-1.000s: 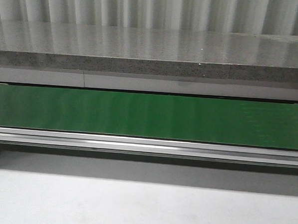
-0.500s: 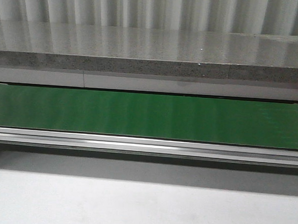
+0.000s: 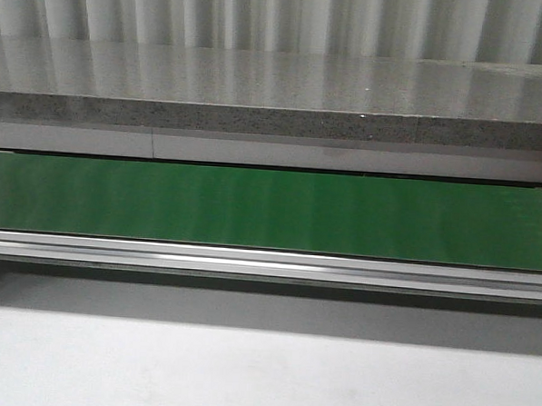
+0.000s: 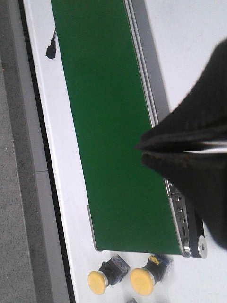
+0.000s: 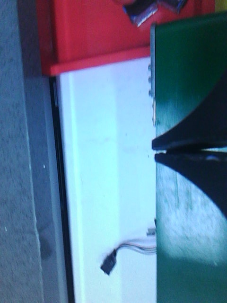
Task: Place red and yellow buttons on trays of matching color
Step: 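Raise the right gripper back over the conveyor end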
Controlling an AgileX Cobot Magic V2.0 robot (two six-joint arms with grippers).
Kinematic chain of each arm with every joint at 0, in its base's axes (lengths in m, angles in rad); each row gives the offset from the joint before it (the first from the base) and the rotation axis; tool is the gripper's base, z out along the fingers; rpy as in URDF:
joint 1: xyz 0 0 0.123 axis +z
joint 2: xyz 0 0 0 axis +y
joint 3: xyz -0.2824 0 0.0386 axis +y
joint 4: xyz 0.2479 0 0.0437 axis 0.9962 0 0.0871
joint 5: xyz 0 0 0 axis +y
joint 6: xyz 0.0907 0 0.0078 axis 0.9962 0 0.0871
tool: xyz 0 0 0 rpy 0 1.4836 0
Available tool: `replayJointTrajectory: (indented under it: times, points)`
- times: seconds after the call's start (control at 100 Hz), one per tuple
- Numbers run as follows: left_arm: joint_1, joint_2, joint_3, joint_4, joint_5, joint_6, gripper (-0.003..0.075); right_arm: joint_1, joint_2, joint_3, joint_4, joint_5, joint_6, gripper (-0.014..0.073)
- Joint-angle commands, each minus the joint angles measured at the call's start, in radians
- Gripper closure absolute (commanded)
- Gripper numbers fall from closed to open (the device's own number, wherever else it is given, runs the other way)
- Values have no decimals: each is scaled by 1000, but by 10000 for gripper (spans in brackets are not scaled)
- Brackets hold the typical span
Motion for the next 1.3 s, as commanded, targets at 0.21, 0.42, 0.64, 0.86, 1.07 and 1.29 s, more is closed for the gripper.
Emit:
replayJointTrajectory:
  times: [0.21,0.42,0.64,0.86,1.07,1.29]
  points:
    - [-6,3,-27,-4,-73,1,741,216,-234,125,-48,-73,-12,659]
    - [-6,3,-27,-4,-73,1,741,282,-438,271,-56,-82,-35,659]
    - [-6,3,-27,-4,-73,1,741,283,-715,411,-56,-78,-53,659]
    - [-6,3,-27,-6,-75,1,741,283,-967,495,-56,-13,-53,659]
    - [-6,3,-27,-2,-75,1,741,283,-1074,507,-56,45,-53,659]
    - [-2,13,-29,-2,-107,1,741,283,-1075,507,-56,46,-53,659]
